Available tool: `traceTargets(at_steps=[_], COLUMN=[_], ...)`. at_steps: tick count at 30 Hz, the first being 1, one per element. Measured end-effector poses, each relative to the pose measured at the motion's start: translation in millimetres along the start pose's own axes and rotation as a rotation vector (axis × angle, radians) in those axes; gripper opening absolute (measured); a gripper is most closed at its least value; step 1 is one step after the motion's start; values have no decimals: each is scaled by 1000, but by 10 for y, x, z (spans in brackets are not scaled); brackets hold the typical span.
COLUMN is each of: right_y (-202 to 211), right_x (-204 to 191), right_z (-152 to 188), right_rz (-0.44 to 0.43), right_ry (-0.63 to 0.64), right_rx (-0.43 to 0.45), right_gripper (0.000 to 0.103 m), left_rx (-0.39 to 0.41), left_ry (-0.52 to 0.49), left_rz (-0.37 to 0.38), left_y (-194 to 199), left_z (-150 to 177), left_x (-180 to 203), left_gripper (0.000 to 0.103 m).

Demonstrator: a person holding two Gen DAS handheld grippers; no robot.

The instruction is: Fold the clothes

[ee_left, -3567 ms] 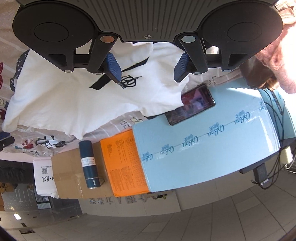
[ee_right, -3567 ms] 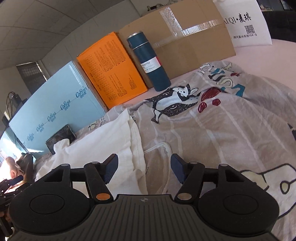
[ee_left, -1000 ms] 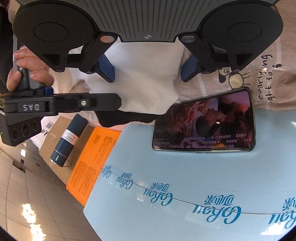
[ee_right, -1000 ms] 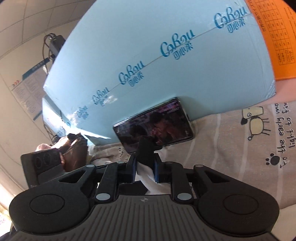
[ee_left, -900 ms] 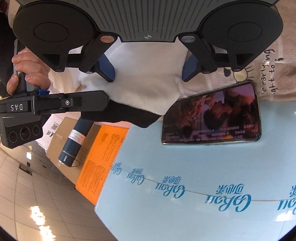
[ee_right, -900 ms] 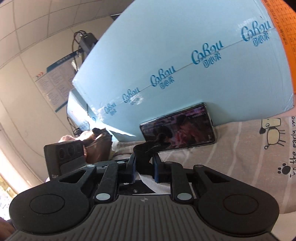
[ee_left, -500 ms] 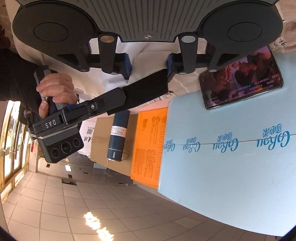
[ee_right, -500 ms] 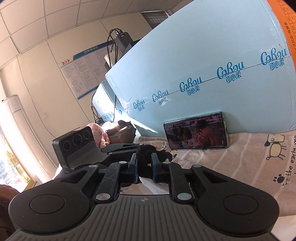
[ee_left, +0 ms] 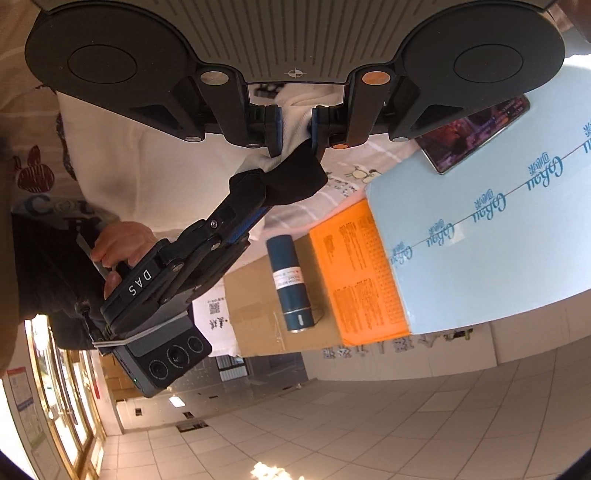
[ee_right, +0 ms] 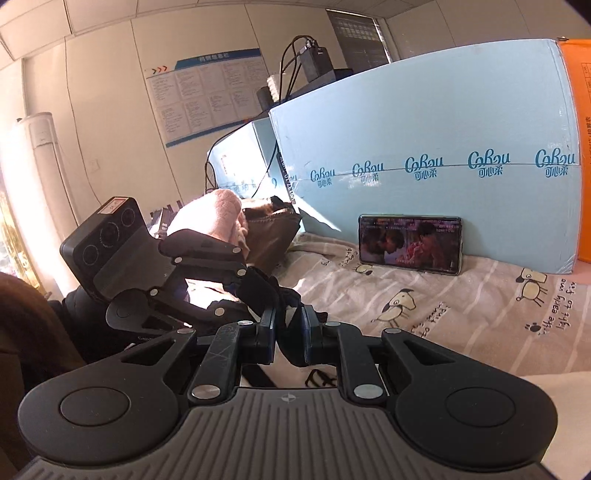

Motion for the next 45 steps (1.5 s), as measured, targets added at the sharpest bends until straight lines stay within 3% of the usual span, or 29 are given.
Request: traceTargets(at_steps=[5, 7, 9, 11, 13, 14, 19, 21, 23, 25, 30, 35, 41, 43, 45], right_y=[196, 284, 372, 493, 670, 745, 1063, 1089, 1056, 980, 940, 973, 857, 861, 899], right_x=[-161, -86, -10, 116, 369, 535, 1329, 1518, 1695, 1763, 1722, 1616, 1603, 1551, 1485], right_z=[457, 532, 607, 638, 625, 629, 803, 861, 917, 944, 943, 889, 928, 917, 892], right_rz=[41, 92, 143, 227, 381, 445, 721, 784, 821, 813, 854, 913, 1040, 1087, 1158], right_ry=[-44, -106, -168, -237, -359, -453, -931, -1019, -1084, -1102, -1022, -916, -827, -771, -713], right_rx=[-93, -86, -79, -47, 31, 60, 175, 198, 167, 158, 152, 185, 83, 103, 143], right_gripper=[13, 19, 51, 53, 66, 72, 72, 71, 67, 55, 10, 7, 9, 14, 29], left_rx=[-89, -110, -107, -91, -86, -83, -54, -56, -79, -107, -138, -111, -121, -120, -119], left_ry=[36, 56, 77, 94, 92, 80, 61, 56, 61, 87, 155, 162, 157, 155, 155], left_rz=[35, 20, 18, 23, 15, 6, -11, 0, 5, 14, 58, 65, 71, 70, 71], left_y=[-66, -105, -75, -44, -40, -34, -24, -45, -77, -127, -193, -154, -173, -172, -173], left_z=[147, 190, 219, 225, 224, 214, 127, 114, 140, 189, 281, 281, 290, 290, 292], left_x=[312, 361, 405, 438, 483, 510, 585, 603, 611, 589, 525, 524, 535, 537, 536], left_gripper=[21, 24, 29, 49, 61, 62, 68, 74, 75, 75, 78, 80, 85, 85, 86])
Point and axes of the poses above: each gripper's, at about its wrist camera, not at the fingertips, and y roughly against the way its jaws point, x to its right, z to its underside, the point moved 3 cm from there along -y, roughly the way its jaws point, and after that the axes turned 15 degrees about z, right-handed, at the moved point
